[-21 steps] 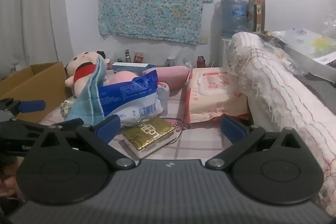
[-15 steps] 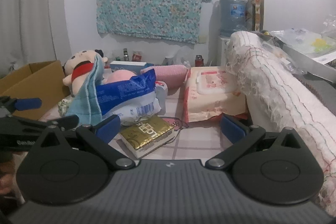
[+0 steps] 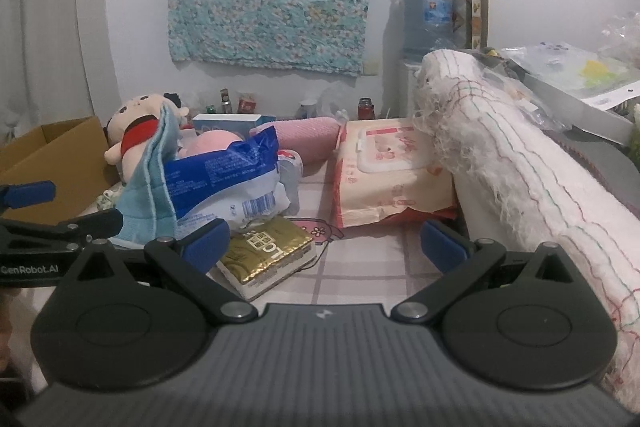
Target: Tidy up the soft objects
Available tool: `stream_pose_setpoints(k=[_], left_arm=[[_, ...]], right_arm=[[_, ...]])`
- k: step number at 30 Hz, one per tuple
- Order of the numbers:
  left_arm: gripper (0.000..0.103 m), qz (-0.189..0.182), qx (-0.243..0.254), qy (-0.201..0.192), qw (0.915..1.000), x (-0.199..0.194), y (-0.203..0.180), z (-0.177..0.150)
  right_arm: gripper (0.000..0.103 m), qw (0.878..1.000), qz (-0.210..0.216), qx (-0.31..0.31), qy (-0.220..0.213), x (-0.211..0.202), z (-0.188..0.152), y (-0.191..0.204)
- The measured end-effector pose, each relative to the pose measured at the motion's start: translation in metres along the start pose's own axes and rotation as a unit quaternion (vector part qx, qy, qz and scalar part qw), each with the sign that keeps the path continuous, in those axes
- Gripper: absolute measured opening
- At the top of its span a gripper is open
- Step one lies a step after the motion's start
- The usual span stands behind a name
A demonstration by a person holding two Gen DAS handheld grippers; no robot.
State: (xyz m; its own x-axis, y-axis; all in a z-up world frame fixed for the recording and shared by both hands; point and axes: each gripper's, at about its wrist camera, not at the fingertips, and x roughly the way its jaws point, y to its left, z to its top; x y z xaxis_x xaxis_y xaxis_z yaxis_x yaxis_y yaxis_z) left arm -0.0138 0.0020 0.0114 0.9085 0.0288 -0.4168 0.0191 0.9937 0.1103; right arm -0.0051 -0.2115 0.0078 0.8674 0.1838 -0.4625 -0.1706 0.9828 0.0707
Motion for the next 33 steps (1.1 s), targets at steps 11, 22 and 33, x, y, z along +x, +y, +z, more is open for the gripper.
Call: stream_pose_setpoints(k=[11, 22, 33], left_arm=[[0.103, -0.007, 0.002, 0.000, 1.0000, -0.0055, -0.0009, 0.0015], [0.103, -0.005, 0.018, 0.006, 0.9998, -0.0015, -0.0062, -0.0042], [0.103, 0.007, 0.019, -0.003, 0.9998, -0.0083, -0.0032, -0.0030]], right_arm=[[0.102, 1.000, -0.002, -0.002, 0.003, -0.0002, 0.0002, 0.0006], [0.102, 1.000, -0.003, -0.001, 0.005, 0.0013, -0.0004, 0.0003], [0.102, 1.000, -0.021, 0.021, 0.004, -0.0007, -0.0022, -0.0049]])
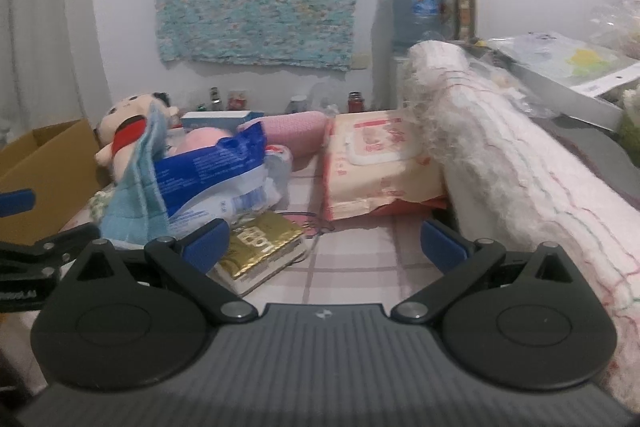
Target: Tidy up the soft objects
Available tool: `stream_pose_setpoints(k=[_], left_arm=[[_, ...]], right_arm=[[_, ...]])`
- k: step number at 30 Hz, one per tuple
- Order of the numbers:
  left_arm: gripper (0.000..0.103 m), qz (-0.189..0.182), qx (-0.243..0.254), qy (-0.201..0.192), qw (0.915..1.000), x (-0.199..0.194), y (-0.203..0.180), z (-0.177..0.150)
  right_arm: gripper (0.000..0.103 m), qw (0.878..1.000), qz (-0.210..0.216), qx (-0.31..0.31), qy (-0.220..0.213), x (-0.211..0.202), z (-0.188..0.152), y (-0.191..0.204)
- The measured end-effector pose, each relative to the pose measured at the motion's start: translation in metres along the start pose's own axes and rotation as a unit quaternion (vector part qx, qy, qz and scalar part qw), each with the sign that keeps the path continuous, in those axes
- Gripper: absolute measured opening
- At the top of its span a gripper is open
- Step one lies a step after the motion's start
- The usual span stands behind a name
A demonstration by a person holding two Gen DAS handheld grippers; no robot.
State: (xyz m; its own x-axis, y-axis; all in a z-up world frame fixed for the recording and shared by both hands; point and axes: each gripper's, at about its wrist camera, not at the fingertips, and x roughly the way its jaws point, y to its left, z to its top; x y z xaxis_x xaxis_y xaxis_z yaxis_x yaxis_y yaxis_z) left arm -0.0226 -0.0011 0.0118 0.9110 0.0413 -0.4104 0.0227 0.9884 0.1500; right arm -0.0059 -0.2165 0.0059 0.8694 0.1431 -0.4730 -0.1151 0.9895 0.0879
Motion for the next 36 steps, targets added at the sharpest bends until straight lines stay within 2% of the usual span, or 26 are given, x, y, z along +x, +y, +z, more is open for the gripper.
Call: stream_pose_setpoints(k=[8, 13, 16, 21, 36], left_arm=[[0.103, -0.007, -0.027, 0.013, 0.9995, 0.002, 0.005, -0.002], [0.103, -0.020, -0.016, 0.007, 0.9996, -0.004, 0.005, 0.000], [0.103, -0.008, -0.015, -0.003, 0.9999, -0.005, 0.004, -0.001], [0.103, -0.020, -0.026, 0.011, 0.9994, 0.002, 0.005, 0.002], [0.103, -0.023, -0.007, 0.006, 0.9997, -0.002, -0.004, 0.001]], right_arm=[[0.102, 1.000, 0.001, 0.006, 0.001, 0.000, 0.000, -0.004], [0.102, 1.000, 0.004, -0.008, 0.002, 0.000, -0.001, 0.001], [0.102, 1.000, 0.000, -0.013, 0.002, 0.001, -0.001, 0.003], [0.102, 1.000, -0.001, -0.005, -0.001, -0.001, 0.000, 0.000], [0.102, 1.000, -0.007, -0.004, 0.010, 0.003, -0.002, 0.000]])
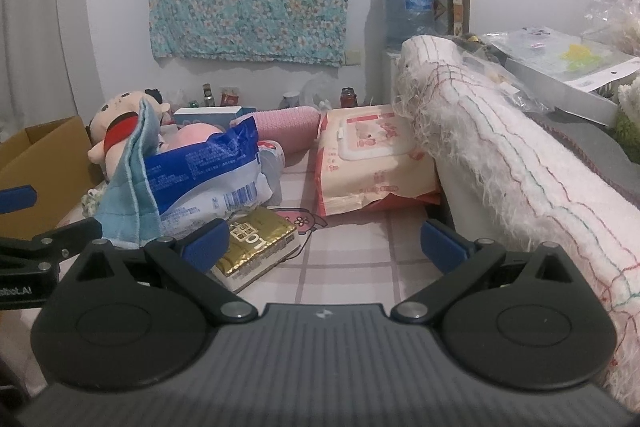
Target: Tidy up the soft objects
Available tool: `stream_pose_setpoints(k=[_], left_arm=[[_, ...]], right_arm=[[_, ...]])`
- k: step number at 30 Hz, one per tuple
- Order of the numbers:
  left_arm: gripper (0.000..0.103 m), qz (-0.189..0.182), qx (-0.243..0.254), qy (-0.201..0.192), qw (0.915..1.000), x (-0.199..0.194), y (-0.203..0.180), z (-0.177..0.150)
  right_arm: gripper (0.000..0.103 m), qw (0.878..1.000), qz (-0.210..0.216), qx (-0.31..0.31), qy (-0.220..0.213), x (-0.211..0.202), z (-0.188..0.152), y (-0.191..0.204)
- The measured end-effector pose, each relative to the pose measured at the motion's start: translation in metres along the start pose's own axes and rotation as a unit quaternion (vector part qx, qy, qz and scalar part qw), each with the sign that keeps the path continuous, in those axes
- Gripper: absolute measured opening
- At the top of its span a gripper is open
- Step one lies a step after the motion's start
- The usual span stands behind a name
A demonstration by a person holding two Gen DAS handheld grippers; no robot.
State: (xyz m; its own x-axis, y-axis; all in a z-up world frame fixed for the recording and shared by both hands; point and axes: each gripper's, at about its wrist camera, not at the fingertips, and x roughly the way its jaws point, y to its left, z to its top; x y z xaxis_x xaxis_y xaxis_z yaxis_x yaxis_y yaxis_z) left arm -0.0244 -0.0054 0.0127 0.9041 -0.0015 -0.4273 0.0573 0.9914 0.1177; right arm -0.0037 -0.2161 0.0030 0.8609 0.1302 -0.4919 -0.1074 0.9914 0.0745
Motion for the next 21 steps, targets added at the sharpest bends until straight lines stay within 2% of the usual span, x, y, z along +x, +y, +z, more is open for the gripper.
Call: stream_pose_setpoints(k=[17, 21], left_arm=[[0.103, -0.003, 0.001, -0.002, 1.0000, -0.003, 0.000, 0.001], [0.103, -0.009, 0.004, -0.017, 0.9998, -0.010, 0.000, 0.005]], right_arm=[[0.102, 1.000, 0.004, -0.011, 0.004, 0.001, 0.000, 0.004], [0.102, 1.000, 0.010, -0.013, -0.008, -0.003, 0.001, 0.004]])
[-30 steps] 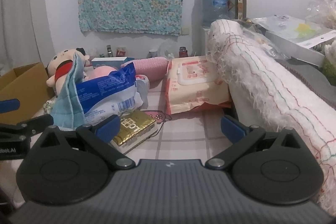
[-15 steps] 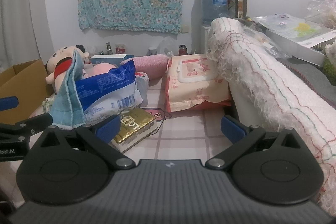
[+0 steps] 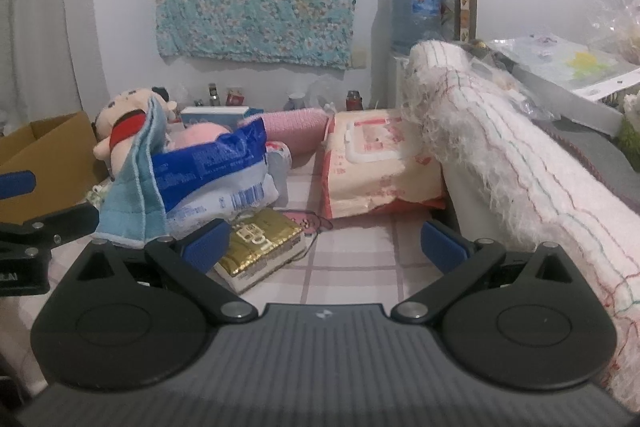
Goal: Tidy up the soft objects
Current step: 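Pinch the blue checked towel with the left tool while the right tool lowers onto the gold packet, then lift the towel with the left tool while the right tool grasps and lifts the gold packet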
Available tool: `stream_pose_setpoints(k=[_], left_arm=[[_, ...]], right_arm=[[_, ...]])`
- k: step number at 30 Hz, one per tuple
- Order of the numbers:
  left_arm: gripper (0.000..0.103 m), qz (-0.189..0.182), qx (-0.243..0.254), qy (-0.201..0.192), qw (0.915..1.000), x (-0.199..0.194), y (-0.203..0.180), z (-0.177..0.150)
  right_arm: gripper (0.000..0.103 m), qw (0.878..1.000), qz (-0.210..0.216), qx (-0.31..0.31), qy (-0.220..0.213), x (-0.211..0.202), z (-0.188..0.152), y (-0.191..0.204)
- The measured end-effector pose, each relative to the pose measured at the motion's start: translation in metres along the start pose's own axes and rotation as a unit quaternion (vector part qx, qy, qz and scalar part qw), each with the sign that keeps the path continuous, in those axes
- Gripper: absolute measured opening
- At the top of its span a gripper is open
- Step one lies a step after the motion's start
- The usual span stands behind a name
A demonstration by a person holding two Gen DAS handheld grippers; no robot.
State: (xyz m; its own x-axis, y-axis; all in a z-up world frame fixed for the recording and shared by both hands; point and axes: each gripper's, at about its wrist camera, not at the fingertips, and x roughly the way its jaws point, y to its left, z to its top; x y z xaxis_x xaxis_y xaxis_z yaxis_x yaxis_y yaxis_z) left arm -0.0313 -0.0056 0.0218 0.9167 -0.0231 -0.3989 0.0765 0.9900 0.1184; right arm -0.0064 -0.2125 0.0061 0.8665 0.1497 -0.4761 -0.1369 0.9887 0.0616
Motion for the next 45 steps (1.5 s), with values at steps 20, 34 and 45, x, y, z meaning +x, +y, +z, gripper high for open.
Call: stream_pose_setpoints(k=[20, 34, 45], left_arm=[[0.073, -0.079, 0.012, -0.003, 0.9968, 0.050, 0.020, 0.060], [0.021, -0.113, -0.036, 0.079, 0.9898, 0.130, 0.040, 0.062], [0.008, -0.101, -0.039, 0.051, 0.9928, 0.115, 0.047, 0.066]], right_arm=[[0.102, 0.992, 0.089, -0.011, 0.090, 0.057, 0.007, 0.009], [0.081, 0.978, 0.106, 0.109, 0.144, 0.124, 0.014, 0.007], [0.047, 0.974, 0.103, 0.135, 0.151, 0.094, 0.003, -0.014]])
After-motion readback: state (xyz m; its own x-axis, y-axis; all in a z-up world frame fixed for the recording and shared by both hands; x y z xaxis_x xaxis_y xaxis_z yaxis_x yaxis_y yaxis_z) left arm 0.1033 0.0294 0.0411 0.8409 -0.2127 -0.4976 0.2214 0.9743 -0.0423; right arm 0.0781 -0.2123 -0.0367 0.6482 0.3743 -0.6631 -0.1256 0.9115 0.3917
